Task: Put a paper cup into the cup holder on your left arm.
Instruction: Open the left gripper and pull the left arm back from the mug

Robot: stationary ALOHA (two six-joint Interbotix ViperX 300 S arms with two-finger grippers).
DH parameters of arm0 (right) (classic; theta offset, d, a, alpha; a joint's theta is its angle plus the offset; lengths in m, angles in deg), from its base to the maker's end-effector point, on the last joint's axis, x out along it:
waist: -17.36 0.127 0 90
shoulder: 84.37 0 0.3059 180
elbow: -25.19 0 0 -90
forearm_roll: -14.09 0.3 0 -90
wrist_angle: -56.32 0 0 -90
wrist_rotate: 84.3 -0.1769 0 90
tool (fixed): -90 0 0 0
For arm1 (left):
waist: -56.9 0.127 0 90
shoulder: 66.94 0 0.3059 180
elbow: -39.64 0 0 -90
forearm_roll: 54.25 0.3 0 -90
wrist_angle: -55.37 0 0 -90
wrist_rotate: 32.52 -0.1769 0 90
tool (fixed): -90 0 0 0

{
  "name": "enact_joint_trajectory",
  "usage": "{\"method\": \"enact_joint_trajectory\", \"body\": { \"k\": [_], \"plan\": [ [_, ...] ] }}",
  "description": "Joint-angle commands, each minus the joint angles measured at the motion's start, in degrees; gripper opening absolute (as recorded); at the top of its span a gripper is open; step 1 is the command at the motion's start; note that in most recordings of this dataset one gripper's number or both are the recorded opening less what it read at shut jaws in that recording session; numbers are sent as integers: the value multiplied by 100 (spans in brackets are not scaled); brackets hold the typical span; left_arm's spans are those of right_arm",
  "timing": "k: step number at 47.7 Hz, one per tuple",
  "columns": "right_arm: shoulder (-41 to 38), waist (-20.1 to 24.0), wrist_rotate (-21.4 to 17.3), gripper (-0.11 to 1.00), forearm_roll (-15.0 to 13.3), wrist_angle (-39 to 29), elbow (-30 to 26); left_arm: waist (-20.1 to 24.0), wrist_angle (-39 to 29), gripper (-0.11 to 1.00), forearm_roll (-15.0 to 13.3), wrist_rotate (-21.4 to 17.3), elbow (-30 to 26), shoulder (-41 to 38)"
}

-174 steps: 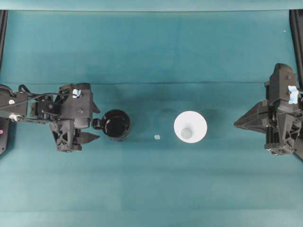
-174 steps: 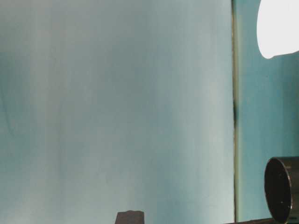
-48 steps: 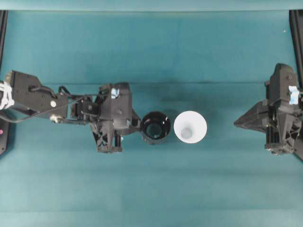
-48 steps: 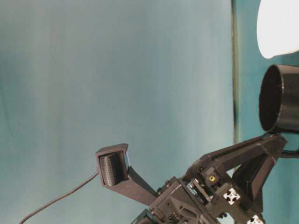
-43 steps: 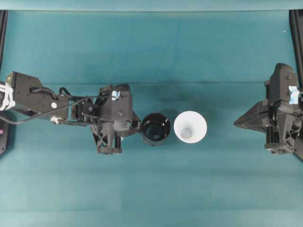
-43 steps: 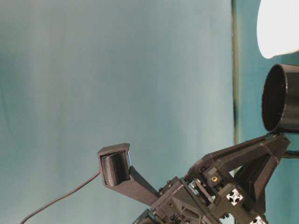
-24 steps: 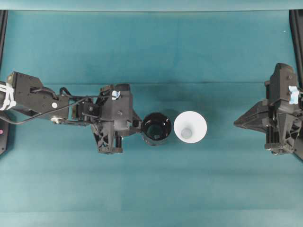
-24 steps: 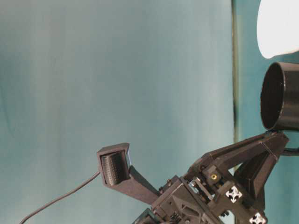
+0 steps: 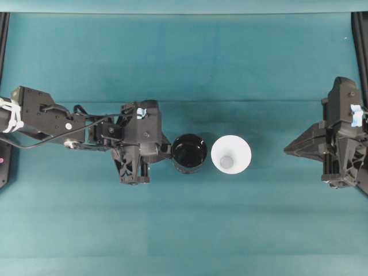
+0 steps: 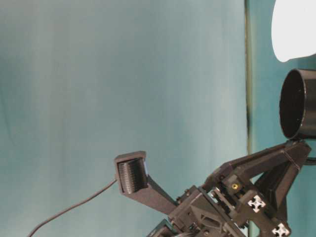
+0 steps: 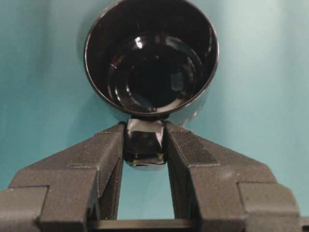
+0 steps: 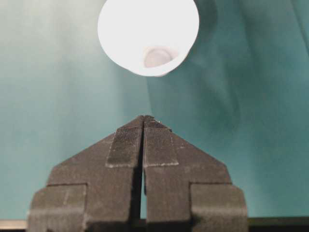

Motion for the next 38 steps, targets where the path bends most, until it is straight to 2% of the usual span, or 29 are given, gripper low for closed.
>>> {"method": "enact_joint_trajectory", "body": {
  "k": [1, 31, 33, 38],
  "plan": [
    [-18, -18, -35, -1, -18, 18, -105, -9, 53, 32, 18, 9, -35, -62],
    [-18, -70, -35, -1, -18, 18, -105, -9, 9, 33, 18, 26, -114, -202],
    [-18, -70, -35, -1, -18, 18, -105, -9, 18, 39, 18, 26, -123, -202],
    [-18, -79, -35, -1, -18, 18, -114, -18, 26, 69, 18, 9, -158, -202]
  ]
}}
